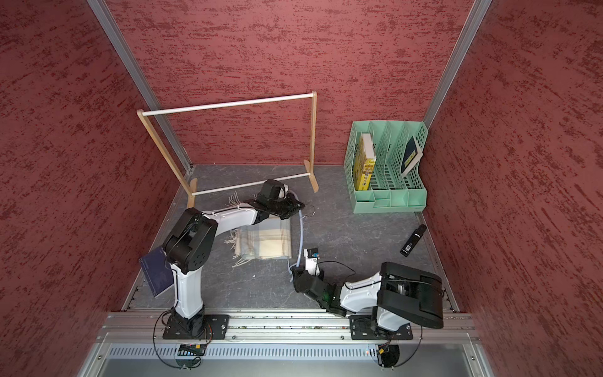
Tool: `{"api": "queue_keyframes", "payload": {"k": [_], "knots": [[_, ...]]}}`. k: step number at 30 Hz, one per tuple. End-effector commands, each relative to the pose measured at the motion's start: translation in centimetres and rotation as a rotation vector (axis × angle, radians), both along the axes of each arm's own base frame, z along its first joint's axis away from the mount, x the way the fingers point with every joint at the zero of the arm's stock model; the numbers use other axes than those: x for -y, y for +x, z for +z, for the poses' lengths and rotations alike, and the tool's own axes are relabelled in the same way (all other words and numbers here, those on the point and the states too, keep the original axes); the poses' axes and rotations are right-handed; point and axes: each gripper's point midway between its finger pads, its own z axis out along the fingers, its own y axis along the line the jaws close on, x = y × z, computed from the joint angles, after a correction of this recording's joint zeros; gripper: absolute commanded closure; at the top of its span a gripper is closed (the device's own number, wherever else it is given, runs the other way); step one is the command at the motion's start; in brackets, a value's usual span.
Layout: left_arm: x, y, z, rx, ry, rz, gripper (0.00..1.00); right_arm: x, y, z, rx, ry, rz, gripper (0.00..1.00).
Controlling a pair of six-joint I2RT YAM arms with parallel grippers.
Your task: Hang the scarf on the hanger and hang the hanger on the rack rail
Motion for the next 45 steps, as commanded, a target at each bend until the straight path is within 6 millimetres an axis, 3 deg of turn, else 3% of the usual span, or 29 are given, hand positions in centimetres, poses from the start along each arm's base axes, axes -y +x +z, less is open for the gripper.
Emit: {"api": "queue_keyframes", "payload": {"k": [1, 7, 15, 22, 38, 39, 42, 45], "knots": [[-0.5, 0.4, 1.9, 0.059, -0.014, 0.011, 1.00, -1.8, 0.6, 1.2, 0.011, 0.052, 0.030, 0.52], [-0.5, 0.5, 2.0, 0.062, -0.016, 0.012, 1.00, -2.0, 0.7, 1.1, 0.014, 0.050, 0.033, 0.56], [-0.6, 0.5, 1.8, 0.057, -0.014, 0.015, 1.00, -2.1, 0.9, 1.1, 0.020, 0.050, 0.033, 0.70], [-0.8, 0.4, 1.8, 0.056, -0.017, 0.017, 1.00, -2.5, 1.2, 1.3, 0.033, 0.044, 0.036, 0.75], [-1.0, 0.5, 1.8, 0.057, -0.020, 0.018, 1.00, -2.7, 1.6, 1.5, 0.051, 0.040, 0.031, 1.00], [-0.9, 0.4, 1.8, 0.056, -0.023, 0.013, 0.96, -2.7, 1.6, 1.5, 0.055, 0.038, 0.031, 1.00], [-0.9, 0.2, 1.8, 0.055, -0.020, -0.005, 0.46, -2.5, 1.8, 1.9, 0.069, 0.033, 0.025, 1.00], [-1.2, -0.5, 1.9, 0.057, 0.013, -0.042, 0.19, -2.1, 1.9, 2.0, 0.073, 0.017, 0.014, 1.00]]}}
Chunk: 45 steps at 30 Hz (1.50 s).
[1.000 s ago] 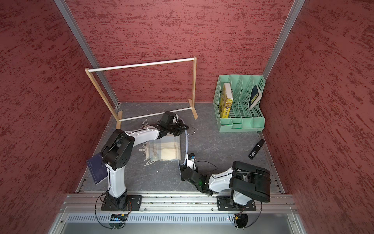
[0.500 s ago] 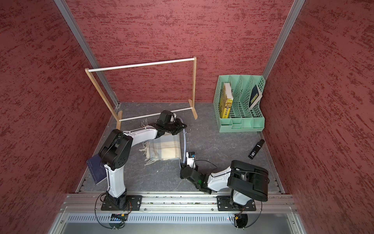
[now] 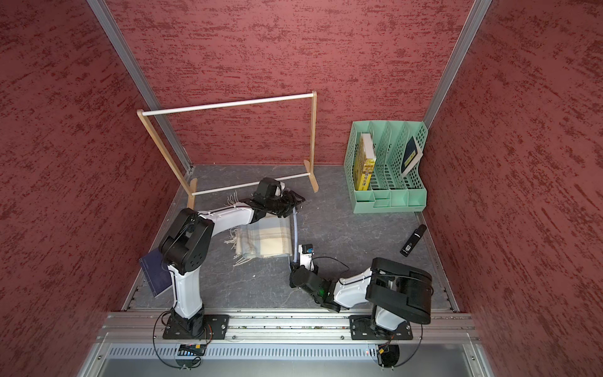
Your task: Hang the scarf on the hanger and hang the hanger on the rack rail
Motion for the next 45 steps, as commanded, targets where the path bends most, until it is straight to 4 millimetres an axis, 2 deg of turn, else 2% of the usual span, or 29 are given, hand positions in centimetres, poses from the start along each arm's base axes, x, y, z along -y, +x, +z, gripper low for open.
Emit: {"api": "queue_keyframes", "payload": {"k": [1, 2, 3, 8, 14, 17, 19, 21, 23, 26, 30, 34, 39, 42, 45], "knots": [[-0.4, -1.1, 1.3, 0.032, 0.029, -0.054, 0.12, 0.1, 0.6, 1.1, 0.042, -0.015, -0.017, 1.00], [-0.6, -1.4, 1.6, 0.044, 0.048, -0.067, 0.02, 0.4, 0.6, 1.1, 0.041, -0.019, -0.023, 1.00], [-1.0, -1.7, 2.0, 0.047, 0.068, -0.076, 0.00, 0.6, 0.6, 1.1, 0.041, -0.022, -0.026, 1.00], [-3.5, -3.6, 4.1, 0.099, 0.207, -0.120, 0.00, 1.6, 0.5, 1.0, 0.037, -0.049, -0.048, 1.00], [-8.6, -6.1, 5.7, 0.131, 0.383, -0.086, 0.00, 2.2, 0.6, 0.6, 0.019, -0.093, -0.071, 1.00], [-11.4, -7.3, 5.0, 0.101, 0.460, -0.056, 0.00, 2.3, 0.6, 0.7, 0.019, -0.101, -0.074, 1.00], [-13.1, -7.8, 3.5, 0.060, 0.498, -0.033, 0.00, 2.8, 0.6, 0.5, 0.016, -0.119, -0.083, 1.00], [-13.9, -8.2, 1.8, 0.013, 0.492, -0.022, 0.00, 3.4, 0.7, 1.1, 0.025, -0.111, -0.105, 1.00], [-14.2, -8.4, -0.1, -0.036, 0.474, -0.009, 0.00, 4.4, 0.7, 1.2, 0.028, -0.117, -0.133, 1.00], [-14.3, -8.4, -1.8, -0.068, 0.465, 0.010, 0.03, 6.1, 0.4, 1.5, 0.028, -0.121, -0.166, 1.00], [-14.1, -8.2, -2.7, -0.093, 0.478, 0.012, 0.07, 8.4, 0.0, 1.5, 0.022, -0.115, -0.212, 1.00], [-14.5, -8.3, -2.8, -0.093, 0.532, 0.027, 0.10, 10.0, -0.3, 1.5, 0.023, -0.114, -0.242, 1.00], [-14.2, -8.0, -2.9, -0.082, 0.545, 0.034, 0.13, 10.2, -0.3, 1.6, 0.029, -0.109, -0.243, 1.00], [-13.2, -7.7, -3.0, -0.072, 0.527, 0.028, 0.22, 9.7, -0.3, 1.3, 0.023, -0.113, -0.230, 1.00], [-11.8, -7.3, -2.7, -0.049, 0.521, 0.012, 0.26, 9.1, -0.2, 1.0, 0.016, -0.119, -0.217, 1.00]]}}
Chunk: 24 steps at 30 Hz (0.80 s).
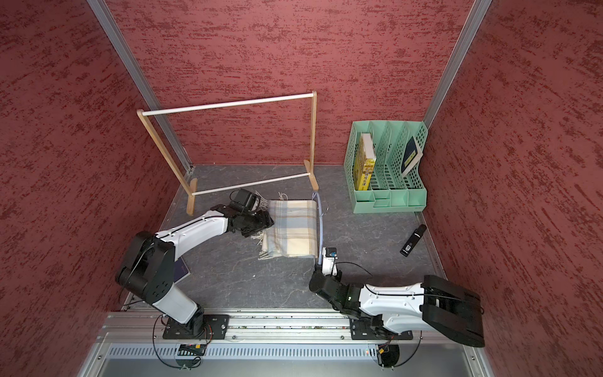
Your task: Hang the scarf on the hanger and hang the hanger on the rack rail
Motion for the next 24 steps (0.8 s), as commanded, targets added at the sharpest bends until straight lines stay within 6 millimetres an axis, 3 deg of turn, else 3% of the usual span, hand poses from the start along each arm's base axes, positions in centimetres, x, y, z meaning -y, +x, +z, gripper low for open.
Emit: {"api": "queue_keyframes", "payload": {"k": [1, 12, 19, 22, 24], "knots": [[2.0, 1.6, 0.8, 0.055, -0.012, -0.020, 0.27, -0.3, 0.8, 0.7, 0.032, 0.008, -0.026, 1.00], [3.5, 3.1, -1.9, 0.013, 0.006, -0.029, 0.30, -0.8, 0.8, 0.6, 0.027, 0.003, -0.010, 1.00], [3.0, 3.2, -1.2, 0.028, 0.049, -0.026, 0.30, -0.8, 0.8, 0.5, 0.028, 0.003, -0.011, 1.00], [2.8, 3.4, -1.3, 0.030, 0.062, -0.024, 0.40, -0.8, 0.8, 0.4, 0.027, 0.003, -0.009, 1.00], [2.9, 3.5, -1.8, 0.020, 0.063, -0.025, 0.55, -0.9, 0.8, 0.4, 0.025, 0.001, -0.008, 1.00]]}}
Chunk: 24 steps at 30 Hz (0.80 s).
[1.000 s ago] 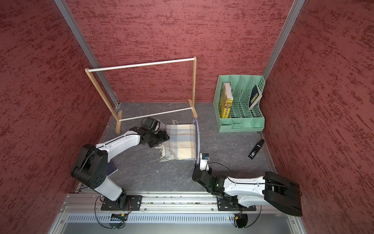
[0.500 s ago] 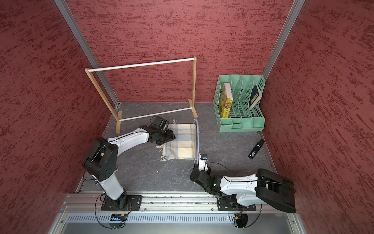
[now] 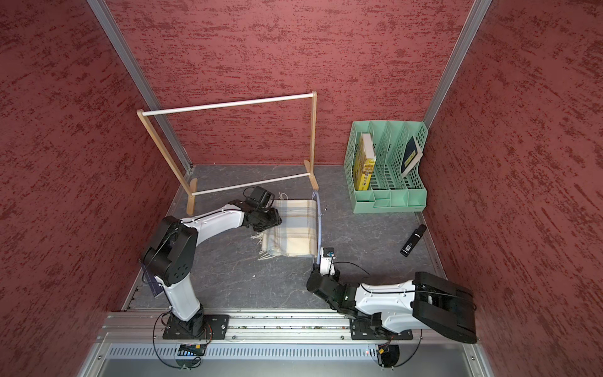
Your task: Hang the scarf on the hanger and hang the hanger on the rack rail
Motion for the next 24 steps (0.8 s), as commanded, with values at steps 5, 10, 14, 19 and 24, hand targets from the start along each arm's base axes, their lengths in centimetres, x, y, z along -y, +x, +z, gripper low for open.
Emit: {"api": "queue_keyframes", "payload": {"k": [5, 10, 14, 19, 24], "knots": [[0.4, 0.6, -1.0, -0.012, 0.017, -0.010, 0.94, 0.1, 0.5, 0.5, 0.019, 0.008, -0.016, 1.00], [-0.1, 1.0, -0.3, 0.013, 0.043, -0.006, 1.00, 0.5, 0.5, 0.7, 0.023, 0.014, -0.028, 1.00], [-1.0, 1.5, 1.8, 0.062, 0.070, 0.001, 1.00, 0.5, 0.4, 0.9, 0.027, 0.020, -0.025, 1.00], [-2.6, 1.9, 4.3, 0.115, 0.082, 0.018, 1.00, -0.4, 0.4, 1.3, 0.038, 0.046, 0.012, 1.00], [-4.2, 1.8, 3.6, 0.108, 0.108, 0.036, 1.00, -1.5, 0.4, 1.8, 0.053, 0.069, 0.056, 1.00]]}}
